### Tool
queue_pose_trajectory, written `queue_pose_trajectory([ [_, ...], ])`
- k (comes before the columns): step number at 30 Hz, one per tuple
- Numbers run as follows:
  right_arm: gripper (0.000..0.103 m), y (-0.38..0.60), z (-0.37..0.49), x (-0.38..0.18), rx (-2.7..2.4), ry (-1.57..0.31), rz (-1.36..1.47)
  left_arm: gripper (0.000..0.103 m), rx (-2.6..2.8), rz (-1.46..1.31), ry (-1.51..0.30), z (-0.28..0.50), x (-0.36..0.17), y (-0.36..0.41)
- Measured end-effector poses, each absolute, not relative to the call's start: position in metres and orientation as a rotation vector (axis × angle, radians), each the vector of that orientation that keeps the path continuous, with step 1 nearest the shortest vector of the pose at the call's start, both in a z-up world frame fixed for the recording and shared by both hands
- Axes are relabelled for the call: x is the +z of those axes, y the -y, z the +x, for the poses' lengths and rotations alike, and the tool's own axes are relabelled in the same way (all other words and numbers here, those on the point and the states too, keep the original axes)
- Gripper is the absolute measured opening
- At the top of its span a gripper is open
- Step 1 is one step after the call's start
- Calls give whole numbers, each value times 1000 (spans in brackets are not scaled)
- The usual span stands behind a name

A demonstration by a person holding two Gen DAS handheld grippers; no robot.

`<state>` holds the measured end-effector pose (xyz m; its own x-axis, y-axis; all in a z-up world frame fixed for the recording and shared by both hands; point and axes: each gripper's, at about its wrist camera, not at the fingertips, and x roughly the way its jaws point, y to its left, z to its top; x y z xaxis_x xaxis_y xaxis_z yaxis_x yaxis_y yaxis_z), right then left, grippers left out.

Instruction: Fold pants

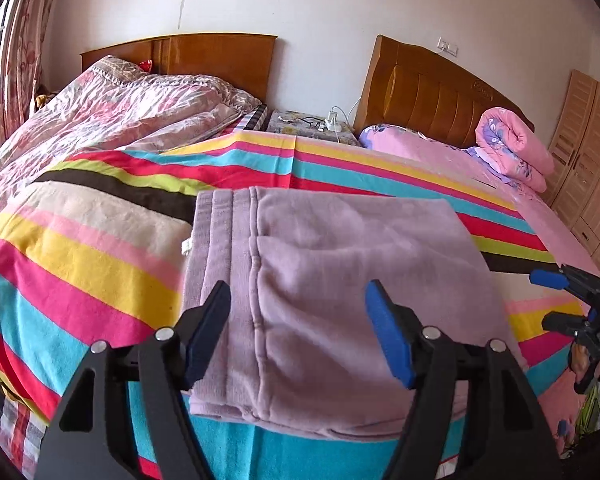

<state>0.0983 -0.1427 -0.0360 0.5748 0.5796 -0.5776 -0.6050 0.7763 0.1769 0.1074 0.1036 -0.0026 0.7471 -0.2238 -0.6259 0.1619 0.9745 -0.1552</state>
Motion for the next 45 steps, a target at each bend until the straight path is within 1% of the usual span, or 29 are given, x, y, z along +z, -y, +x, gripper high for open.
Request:
queue_pose_trajectory([
  [1, 84, 141, 116, -35, 722, -661, -31, 83, -219, -87, -686, 114, 1, -99],
  [2, 84, 136, 134, -36, 748, -665, -30, 83, -218, -84, -691, 121, -1, -96],
  [5, 84, 121, 187, -60, 833, -780, -32, 83, -173, -82, -776, 137, -30, -93],
  [6, 84, 119, 203, -70, 830, -814, -61, 80, -157, -89, -812, 139, -45, -96],
  [7, 82, 122, 216, -79, 787, -829, -88, 80, -162, -83, -799, 137, -53, -99],
  [8, 80, 130, 230, -83, 754, -837, -71, 80, -171, -64, -773, 132, -55, -99],
  [10, 77, 151, 250, -76, 741, -822, 42, 80, -171, -42, -782, 132, -55, -98],
  [11, 80, 154, 255, -70, 732, -801, 68, 80, -172, -49, -787, 134, -55, -99],
  [13, 81, 146, 258, -65, 781, -794, 60, 81, -171, -65, -786, 135, -55, -100],
  [15, 84, 128, 265, -75, 829, -848, -24, 82, -169, -62, -782, 135, -56, -100],
  [17, 83, 126, 278, -86, 757, -861, -98, 82, -169, -67, -774, 134, -55, -100],
  [19, 78, 131, 287, -77, 604, -831, -96, 82, -172, -67, -771, 133, -55, -100],
  [21, 80, 113, 288, -55, 556, -768, -128, 82, -174, -79, -763, 132, -54, -102],
  [22, 80, 97, 285, -44, 616, -744, -125, 82, -169, -92, -755, 131, -53, -103],
  [23, 84, 76, 283, -37, 694, -742, -138, 82, -150, -99, -746, 128, -50, -104],
  [24, 86, 51, 279, -32, 765, -745, -178, 82, -135, -96, -732, 123, -44, -104],
  [26, 87, -1, 271, -32, 868, -754, -294, 82, -136, -90, -696, 111, -36, -102],
  [31, 84, -87, 271, -59, 991, -853, -464, 82, -148, -30, -702, 94, -38, -92],
  [33, 87, -100, 280, -74, 956, -891, -515, 82, -138, 18, -704, 91, -44, -87],
  [34, 89, -101, 286, -77, 935, -918, -493, 82, -134, 44, -707, 91, -46, -85],
  [35, 88, -99, 289, -73, 908, -923, -447, 82, -135, 59, -712, 91, -48, -85],
  [36, 87, -97, 286, -67, 877, -895, -428, 84, -144, 59, -709, 91, -49, -85],
  [39, 86, -105, 266, -50, 938, -804, -423, 88, -169, 54, -703, 89, -52, -87],
  [41, 85, -124, 265, -64, 948, -849, -489, 91, -177, 61, -699, 89, -53, -86],
  [42, 87, -132, 268, -73, 913, -857, -542, 91, -180, 65, -698, 89, -53, -86],
  [43, 89, -136, 274, -79, 913, -881, -535, 91, -183, 67, -698, 90, -54, -87],
  [45, 86, -128, 293, -75, 866, -909, -422, 91, -196, 51, -693, 89, -54, -91],
])
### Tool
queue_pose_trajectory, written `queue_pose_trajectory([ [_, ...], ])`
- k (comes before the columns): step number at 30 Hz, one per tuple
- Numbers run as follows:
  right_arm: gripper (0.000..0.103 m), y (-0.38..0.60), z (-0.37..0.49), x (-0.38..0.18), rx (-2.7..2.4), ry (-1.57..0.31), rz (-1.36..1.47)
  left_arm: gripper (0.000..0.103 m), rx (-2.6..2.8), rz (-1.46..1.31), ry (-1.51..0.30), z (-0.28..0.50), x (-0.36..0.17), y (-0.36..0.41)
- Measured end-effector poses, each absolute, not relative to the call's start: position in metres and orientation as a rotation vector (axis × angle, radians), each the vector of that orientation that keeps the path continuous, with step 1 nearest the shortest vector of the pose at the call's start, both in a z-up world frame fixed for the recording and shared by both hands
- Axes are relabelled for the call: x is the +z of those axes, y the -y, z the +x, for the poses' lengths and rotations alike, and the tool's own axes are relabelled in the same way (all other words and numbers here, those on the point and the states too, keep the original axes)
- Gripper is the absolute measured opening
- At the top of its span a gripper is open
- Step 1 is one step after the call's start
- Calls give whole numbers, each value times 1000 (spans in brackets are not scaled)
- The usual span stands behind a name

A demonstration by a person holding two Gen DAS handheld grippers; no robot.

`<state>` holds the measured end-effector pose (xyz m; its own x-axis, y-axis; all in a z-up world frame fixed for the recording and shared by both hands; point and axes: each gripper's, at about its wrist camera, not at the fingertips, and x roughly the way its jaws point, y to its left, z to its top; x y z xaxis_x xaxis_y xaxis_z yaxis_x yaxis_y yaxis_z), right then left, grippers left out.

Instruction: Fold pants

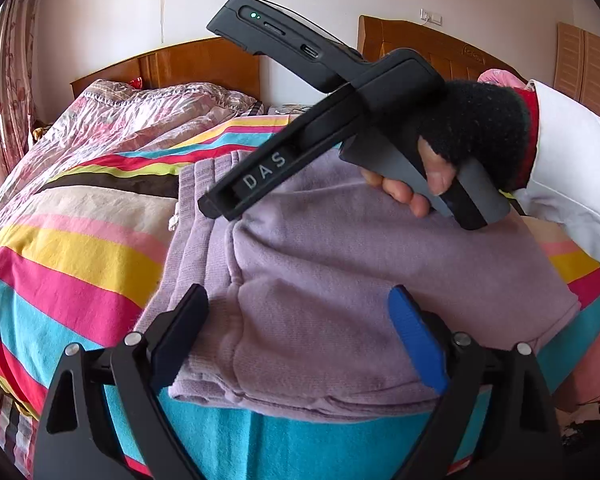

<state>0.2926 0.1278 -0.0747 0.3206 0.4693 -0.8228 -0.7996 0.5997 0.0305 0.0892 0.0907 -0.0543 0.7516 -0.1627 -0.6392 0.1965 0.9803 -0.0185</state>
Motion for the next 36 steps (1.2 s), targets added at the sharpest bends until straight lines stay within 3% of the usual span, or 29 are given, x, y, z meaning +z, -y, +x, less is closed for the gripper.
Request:
queue_pose_trajectory([
  [1, 81, -119, 298, -67, 808, -902, -367, 91, -202, 48, -693, 89, -54, -92],
  [6, 81, -45, 261, -9, 781, -787, -200, 91, -208, 11, -630, 67, -27, -99],
  [9, 83, -2, 203, -3, 837, -776, -210, 91, -250, 47, -608, 54, -17, -95],
  [16, 84, 64, 90, -93, 586, -822, -373, 93, -168, 130, -669, 60, -51, -97],
  [20, 85, 97, 73, -88, 493, -795, -178, 95, -140, 123, -678, 65, -50, -94],
  [27, 92, 114, 56, -122, 400, -845, -195, 101, -61, 145, -693, 72, -54, -81],
  [29, 85, 121, 41, -114, 394, -822, -156, 101, -44, 123, -699, 72, -52, -82],
  [31, 85, 135, 22, -89, 421, -734, -67, 101, -14, 102, -693, 68, -44, -82],
  [36, 92, 143, -20, -43, 301, -584, -99, 101, 6, 49, -567, 27, 0, -71],
])
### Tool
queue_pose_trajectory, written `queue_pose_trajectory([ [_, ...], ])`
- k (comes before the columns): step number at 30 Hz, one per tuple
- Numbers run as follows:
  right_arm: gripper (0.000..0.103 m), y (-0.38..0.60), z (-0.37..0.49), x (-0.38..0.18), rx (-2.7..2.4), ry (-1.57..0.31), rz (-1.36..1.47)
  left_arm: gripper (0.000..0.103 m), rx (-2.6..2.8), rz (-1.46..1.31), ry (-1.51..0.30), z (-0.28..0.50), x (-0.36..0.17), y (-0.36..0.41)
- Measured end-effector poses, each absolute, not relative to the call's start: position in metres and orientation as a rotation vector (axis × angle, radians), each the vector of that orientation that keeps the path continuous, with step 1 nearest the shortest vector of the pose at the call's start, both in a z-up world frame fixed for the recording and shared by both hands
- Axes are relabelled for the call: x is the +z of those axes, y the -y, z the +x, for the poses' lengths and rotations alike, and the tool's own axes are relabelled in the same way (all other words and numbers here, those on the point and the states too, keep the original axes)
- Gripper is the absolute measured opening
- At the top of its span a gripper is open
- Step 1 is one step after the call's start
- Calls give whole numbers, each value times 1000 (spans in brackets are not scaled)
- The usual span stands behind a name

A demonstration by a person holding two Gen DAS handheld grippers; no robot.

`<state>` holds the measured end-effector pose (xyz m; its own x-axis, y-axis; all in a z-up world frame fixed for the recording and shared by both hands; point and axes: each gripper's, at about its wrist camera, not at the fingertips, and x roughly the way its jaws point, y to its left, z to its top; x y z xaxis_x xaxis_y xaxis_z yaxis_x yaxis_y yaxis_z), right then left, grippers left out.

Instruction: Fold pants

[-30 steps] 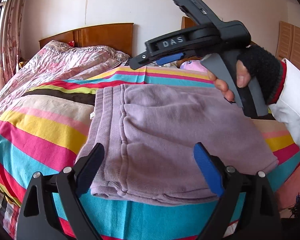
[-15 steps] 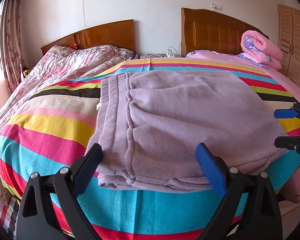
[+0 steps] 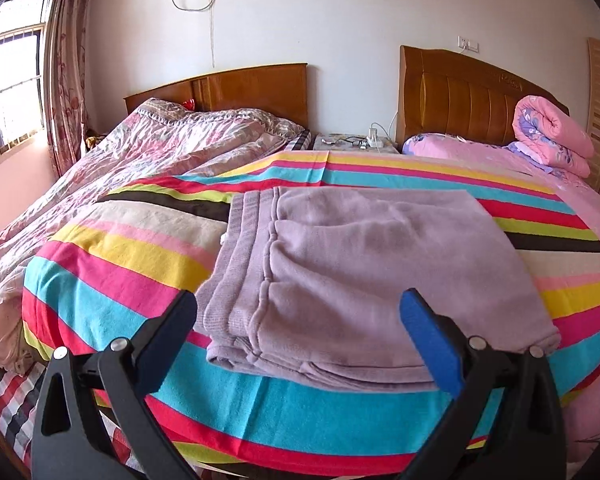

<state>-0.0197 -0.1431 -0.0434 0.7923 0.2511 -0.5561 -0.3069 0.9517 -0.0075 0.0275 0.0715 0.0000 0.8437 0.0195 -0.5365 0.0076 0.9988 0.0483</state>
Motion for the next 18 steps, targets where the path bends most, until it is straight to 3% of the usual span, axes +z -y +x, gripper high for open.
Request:
queue_pose_trajectory([
  [7, 98, 139, -57, -12, 231, -516, 7, 102, -2, -54, -429, -23, 61, -51],
  [18, 98, 99, -35, -26, 179, -617, 84, 102, 54, -9, -461, -46, 56, -26],
])
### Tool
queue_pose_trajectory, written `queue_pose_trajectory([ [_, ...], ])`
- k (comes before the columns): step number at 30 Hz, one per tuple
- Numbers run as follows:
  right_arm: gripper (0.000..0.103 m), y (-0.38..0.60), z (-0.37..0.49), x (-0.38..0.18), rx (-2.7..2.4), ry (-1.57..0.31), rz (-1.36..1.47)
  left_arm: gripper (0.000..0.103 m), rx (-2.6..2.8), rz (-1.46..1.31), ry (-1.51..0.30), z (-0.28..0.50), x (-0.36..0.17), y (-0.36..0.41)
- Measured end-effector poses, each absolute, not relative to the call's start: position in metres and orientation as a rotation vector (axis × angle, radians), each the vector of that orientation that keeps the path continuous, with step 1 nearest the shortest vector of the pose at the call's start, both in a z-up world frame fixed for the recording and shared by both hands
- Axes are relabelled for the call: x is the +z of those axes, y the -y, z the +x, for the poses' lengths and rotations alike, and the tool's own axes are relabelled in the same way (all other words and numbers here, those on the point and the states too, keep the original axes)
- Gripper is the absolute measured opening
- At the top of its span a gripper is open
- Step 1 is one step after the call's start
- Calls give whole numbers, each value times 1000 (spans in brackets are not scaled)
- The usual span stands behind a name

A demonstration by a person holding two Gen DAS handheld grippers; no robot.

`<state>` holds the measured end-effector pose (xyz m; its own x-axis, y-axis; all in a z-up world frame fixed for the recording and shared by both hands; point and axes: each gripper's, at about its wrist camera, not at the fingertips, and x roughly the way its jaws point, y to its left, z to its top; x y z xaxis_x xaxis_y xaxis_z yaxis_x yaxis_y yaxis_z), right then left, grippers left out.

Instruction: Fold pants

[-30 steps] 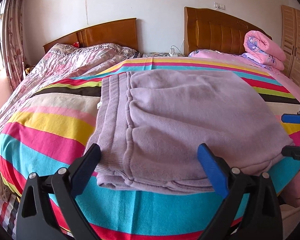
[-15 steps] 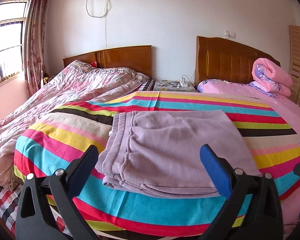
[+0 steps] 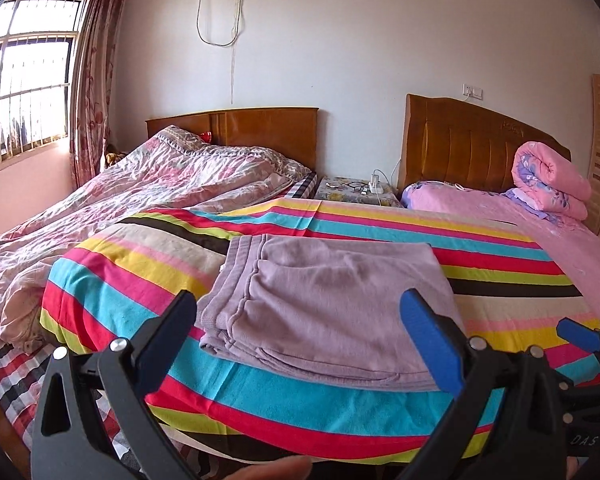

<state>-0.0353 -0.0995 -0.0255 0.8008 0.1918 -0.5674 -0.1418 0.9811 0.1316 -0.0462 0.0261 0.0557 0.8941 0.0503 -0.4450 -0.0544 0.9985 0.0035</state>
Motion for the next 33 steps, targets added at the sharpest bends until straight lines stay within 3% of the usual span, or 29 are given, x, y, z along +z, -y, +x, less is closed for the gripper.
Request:
queue_pose_trajectory([
  [6, 98, 86, -31, -45, 139, -662, 50, 102, 73, -21, -512, -45, 38, -36],
  [33, 98, 87, -41, -39, 169, -618, 37, 102, 93, 24, -533, -42, 28, -32],
])
